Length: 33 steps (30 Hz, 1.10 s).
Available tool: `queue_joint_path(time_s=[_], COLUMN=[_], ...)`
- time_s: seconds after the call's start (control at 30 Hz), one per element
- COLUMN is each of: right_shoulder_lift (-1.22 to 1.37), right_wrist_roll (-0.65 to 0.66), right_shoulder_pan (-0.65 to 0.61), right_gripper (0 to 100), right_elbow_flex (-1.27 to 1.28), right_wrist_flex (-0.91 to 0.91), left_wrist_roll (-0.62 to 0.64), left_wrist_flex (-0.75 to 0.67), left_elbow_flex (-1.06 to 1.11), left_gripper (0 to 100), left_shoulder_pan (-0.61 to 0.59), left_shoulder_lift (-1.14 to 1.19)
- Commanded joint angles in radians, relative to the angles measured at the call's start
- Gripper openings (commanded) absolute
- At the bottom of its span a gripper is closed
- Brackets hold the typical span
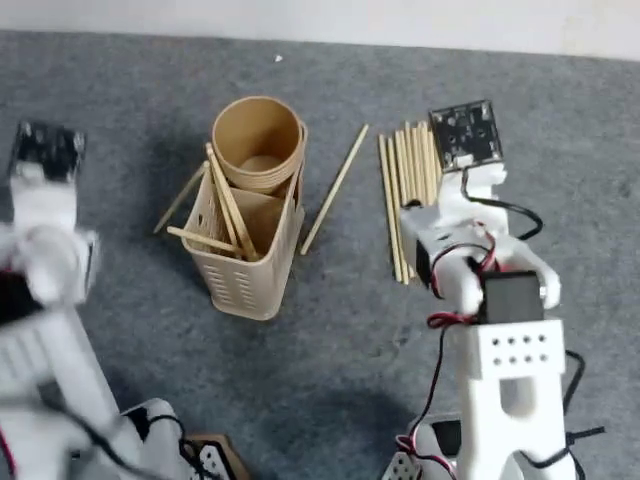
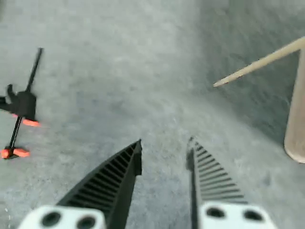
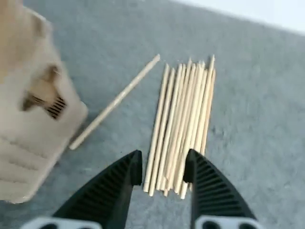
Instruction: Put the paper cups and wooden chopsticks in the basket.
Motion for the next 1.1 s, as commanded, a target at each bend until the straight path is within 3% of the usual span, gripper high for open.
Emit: queue_joint_path(time_s=[0.0, 0.13, 0.3, 0.6, 0.77, 1.07], right_shoulder_lift=[-0.008, -0.007, -0.007, 0.001, 0.002, 0.002], right_wrist_roll=[0.006, 0.006, 0.006, 0.006, 0.009, 0.008], right_shoulder_pan=[0.027, 0.027, 0.027, 0.027, 0.022, 0.022], right_gripper=[7.7, 6.7, 8.3, 8.3, 8.3, 8.3], right_elbow_flex=[0.166, 0.320, 0.452, 0.613, 0.642, 0.644], right_wrist_flex=[-0.173, -0.335, -0.464, -0.656, -0.670, -0.668], left_wrist_roll=[-0.054, -0.098, -0.216, -0.218, -0.143, 0.098], left_wrist_flex=[0.110, 0.103, -0.017, -0.654, -0.829, -1.162], left_elbow_flex=[-0.277, -0.344, -0.211, 0.251, 0.364, 0.366], left_gripper=[23, 23, 24, 28, 28, 28], left_shoulder_pan=[0.008, -0.039, -0.047, 0.082, 0.166, 0.219], left_shoulder_lift=[0.300, 0.435, 0.507, 0.510, 0.512, 0.519])
